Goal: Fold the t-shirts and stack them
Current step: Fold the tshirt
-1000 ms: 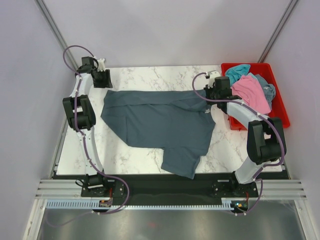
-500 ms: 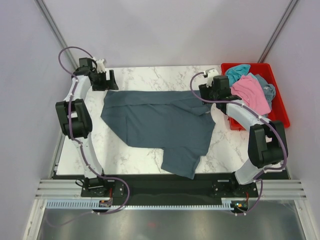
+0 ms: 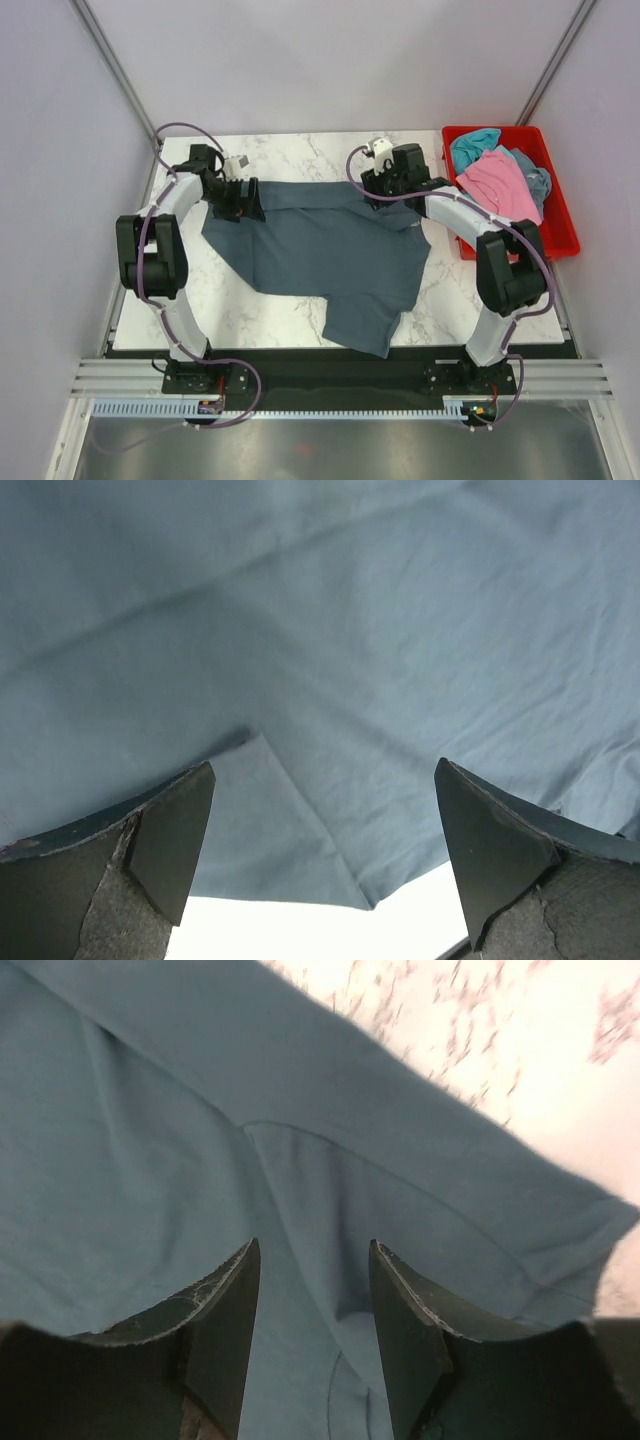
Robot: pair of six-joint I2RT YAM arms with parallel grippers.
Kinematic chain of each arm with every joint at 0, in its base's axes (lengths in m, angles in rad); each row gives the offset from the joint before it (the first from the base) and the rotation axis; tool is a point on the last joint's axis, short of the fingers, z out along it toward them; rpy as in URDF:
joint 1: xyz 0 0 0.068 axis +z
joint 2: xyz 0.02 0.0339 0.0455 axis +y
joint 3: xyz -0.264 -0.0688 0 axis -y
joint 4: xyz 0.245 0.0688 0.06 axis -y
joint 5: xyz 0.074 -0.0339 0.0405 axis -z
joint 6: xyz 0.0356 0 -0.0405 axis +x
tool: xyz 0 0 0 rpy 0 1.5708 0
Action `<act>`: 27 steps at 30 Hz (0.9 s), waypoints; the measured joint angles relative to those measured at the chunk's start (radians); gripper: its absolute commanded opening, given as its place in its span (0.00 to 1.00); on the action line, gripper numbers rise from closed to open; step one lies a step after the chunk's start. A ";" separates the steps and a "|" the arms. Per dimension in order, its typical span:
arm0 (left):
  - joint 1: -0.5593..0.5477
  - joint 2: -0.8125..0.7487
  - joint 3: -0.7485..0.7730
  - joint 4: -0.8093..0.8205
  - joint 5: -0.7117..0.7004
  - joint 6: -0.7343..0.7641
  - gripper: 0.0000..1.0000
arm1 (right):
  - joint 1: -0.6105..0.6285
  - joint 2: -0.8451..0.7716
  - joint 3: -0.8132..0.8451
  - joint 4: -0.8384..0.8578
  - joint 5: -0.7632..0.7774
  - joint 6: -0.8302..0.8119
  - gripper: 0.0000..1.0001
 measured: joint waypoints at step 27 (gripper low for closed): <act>0.009 0.002 -0.101 -0.026 -0.072 0.000 0.99 | -0.007 0.167 0.123 -0.218 -0.006 -0.146 0.50</act>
